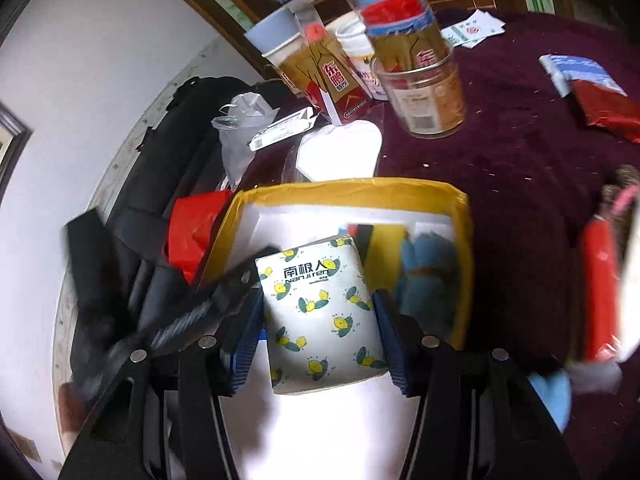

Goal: Organize soft objects
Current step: 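Place the Vinda box in the tray with the left tool while the right tool places the lemon-print tissue pack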

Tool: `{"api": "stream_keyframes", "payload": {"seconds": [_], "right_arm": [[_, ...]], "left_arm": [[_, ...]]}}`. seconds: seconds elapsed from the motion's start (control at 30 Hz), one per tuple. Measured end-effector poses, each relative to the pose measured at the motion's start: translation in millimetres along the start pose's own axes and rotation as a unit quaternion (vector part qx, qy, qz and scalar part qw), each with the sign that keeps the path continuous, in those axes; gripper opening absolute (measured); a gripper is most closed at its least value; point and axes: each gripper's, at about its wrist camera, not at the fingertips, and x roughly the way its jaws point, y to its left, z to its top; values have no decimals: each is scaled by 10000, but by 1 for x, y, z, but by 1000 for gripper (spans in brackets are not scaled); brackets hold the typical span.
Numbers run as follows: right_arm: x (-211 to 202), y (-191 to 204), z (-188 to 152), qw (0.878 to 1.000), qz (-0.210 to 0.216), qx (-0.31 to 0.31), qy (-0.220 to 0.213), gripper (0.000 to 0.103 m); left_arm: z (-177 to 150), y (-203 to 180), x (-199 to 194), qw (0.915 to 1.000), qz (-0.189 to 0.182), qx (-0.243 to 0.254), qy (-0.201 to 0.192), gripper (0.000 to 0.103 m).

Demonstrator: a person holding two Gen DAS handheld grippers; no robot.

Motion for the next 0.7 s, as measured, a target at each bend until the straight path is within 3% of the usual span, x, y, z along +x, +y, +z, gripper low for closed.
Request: {"api": "stream_keyframes", "payload": {"seconds": [0.17,0.23,0.4,0.57,0.7], "right_arm": [[22,5,14,9997,-234,24,-19,54],[31,6,19,9996,-280,30,6,56],[49,3,28,9996,-270,39,111,63],[16,-2,24,9995,-252,-63,-196,64],[-38,-15,4,9978,-191,-407,-482,67]], "left_arm": [[-2,12,-27,9995,87,-195,-236,67],[-5,23,-49,9978,-180,-418,-478,70],[-17,36,-85,9919,-373,-777,-930,77],[-34,35,-97,9905,-556,-842,-930,77],[-48,22,-98,9913,-745,-733,-796,78]]}}
